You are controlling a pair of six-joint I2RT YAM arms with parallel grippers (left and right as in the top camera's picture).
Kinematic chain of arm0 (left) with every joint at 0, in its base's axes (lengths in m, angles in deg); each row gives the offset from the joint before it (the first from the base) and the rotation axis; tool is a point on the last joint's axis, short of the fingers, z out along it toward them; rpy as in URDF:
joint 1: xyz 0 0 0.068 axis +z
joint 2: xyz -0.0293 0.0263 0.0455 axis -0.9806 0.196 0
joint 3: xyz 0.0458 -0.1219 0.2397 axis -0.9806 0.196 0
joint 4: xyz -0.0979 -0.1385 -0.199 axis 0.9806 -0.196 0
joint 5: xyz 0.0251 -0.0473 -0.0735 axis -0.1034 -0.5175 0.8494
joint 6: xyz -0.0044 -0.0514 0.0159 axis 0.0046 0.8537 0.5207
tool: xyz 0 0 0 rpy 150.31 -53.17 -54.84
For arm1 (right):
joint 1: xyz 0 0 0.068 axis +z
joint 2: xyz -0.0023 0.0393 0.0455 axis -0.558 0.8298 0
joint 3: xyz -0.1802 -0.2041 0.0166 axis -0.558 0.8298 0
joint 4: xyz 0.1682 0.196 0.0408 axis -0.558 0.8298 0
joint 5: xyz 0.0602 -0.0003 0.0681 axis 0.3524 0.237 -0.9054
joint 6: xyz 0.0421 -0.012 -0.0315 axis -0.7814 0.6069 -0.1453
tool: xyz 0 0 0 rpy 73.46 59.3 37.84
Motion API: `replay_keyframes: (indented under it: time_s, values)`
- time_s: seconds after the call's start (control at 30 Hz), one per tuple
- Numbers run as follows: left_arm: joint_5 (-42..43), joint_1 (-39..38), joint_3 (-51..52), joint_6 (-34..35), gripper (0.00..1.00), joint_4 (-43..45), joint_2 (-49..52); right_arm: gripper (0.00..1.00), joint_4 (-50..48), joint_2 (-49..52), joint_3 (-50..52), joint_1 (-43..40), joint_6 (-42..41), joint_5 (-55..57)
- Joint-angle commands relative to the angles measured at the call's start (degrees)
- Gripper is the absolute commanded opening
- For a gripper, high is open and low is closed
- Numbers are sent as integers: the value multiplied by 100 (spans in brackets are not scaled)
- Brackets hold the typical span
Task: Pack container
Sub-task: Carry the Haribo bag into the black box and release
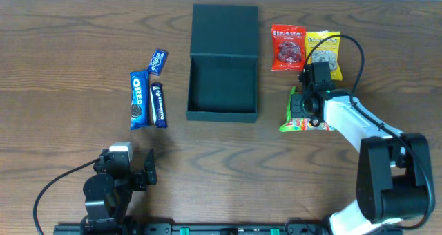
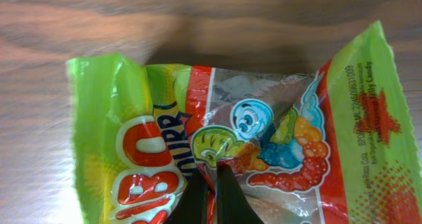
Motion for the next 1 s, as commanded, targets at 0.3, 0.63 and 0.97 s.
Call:
replay_keyframes:
  time_s: [0.3, 0.63, 0.97]
  values:
    - [39, 35, 59, 26, 95, 17, -37, 2, 619, -1213, -570, 503, 820, -1690]
    - [39, 35, 59, 26, 95, 17, -37, 1, -96, -1963, -1469, 2068, 2964, -1674]
    - [39, 35, 59, 26, 95, 17, -37, 1, -1091, -798, -1467, 2782, 6030, -1676]
